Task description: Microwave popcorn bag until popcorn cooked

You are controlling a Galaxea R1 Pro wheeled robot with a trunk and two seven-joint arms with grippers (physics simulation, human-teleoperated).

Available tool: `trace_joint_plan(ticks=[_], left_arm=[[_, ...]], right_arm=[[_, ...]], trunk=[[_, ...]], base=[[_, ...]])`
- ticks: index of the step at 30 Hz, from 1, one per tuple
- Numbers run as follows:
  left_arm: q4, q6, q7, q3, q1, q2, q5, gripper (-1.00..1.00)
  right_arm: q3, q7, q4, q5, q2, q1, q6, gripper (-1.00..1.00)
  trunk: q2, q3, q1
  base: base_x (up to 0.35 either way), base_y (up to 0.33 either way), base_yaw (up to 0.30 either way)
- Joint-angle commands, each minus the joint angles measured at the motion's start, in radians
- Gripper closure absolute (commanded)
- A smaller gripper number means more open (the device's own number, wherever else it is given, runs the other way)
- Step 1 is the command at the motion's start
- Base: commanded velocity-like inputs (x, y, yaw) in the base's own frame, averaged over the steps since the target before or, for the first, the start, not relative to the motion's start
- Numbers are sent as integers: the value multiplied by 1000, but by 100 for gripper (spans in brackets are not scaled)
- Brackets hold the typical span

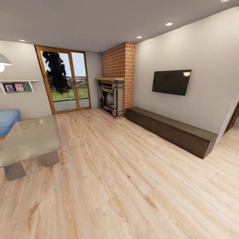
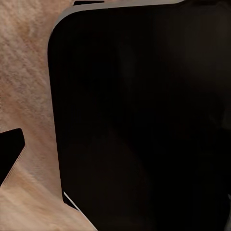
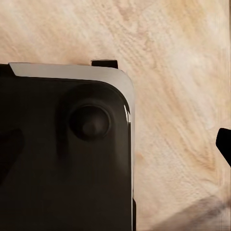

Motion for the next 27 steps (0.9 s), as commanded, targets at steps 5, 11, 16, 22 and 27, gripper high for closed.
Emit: trace_joint_plan(ticks=[5,11,16,22,27], left_arm=[[0,-1,0,0,0,0,0,-100],[0,-1,0,0,0,0,0,-100],[0,-1,0,0,0,0,0,-100],[0,-1,0,0,0,0,0,-100],[0,-1,0,0,0,0,0,-100]], right_arm=[[-1,0,-2,-1,0,1,-1,-100],[-1,0,-2,-1,0,1,-2,-100],[-1,0,-2,-1,0,1,-2,-100],[-1,0,-2,-1,0,1,-2,-100],[-1,0,-2,-1,0,1,-2,-100]], trunk=[[0,-1,0],[0,-1,0],[0,-1,0],[0,-1,0],[0,-1,0]], base=[[0,0,-295],[0,0,-295],[0,0,-295],[0,0,-295],[0,0,-295]])
